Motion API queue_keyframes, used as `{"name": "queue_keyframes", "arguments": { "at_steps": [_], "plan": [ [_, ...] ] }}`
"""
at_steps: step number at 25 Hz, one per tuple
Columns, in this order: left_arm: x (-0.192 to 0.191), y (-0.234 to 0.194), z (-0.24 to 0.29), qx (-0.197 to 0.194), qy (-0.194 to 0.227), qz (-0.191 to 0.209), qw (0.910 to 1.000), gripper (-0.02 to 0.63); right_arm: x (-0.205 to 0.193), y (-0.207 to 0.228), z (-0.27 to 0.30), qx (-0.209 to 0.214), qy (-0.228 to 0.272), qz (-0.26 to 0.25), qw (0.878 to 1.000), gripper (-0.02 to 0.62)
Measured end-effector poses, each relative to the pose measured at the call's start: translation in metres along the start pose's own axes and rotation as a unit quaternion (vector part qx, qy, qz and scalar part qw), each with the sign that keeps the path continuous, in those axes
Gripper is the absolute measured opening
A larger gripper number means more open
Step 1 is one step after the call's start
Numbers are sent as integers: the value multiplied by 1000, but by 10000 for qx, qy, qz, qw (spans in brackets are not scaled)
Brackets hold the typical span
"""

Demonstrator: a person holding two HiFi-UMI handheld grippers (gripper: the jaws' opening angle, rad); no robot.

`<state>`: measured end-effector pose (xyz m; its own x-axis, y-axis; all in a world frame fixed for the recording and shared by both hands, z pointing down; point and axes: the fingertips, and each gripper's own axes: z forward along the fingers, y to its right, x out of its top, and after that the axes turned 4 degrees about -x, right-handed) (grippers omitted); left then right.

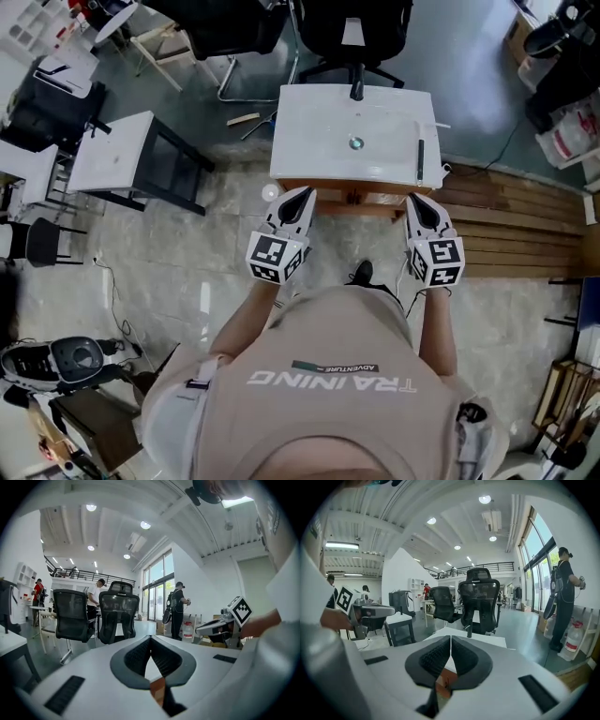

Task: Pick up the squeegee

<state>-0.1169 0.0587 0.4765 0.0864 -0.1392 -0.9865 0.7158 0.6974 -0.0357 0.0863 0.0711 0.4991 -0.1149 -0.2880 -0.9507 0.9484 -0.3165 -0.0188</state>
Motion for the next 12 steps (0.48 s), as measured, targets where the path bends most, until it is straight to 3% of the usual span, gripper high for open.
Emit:
{"name": "queue_keyframes", "arguments": {
  "at_steps": [6, 12],
  "plan": [
    [17, -11, 48, 250, 81, -115, 9996, 12, 15, 49, 38, 161, 35, -104, 9998, 31],
    [8, -12, 95, 342, 64, -288, 9990, 12, -1, 77, 63, 510, -106, 11, 9986, 31]
  ]
}}
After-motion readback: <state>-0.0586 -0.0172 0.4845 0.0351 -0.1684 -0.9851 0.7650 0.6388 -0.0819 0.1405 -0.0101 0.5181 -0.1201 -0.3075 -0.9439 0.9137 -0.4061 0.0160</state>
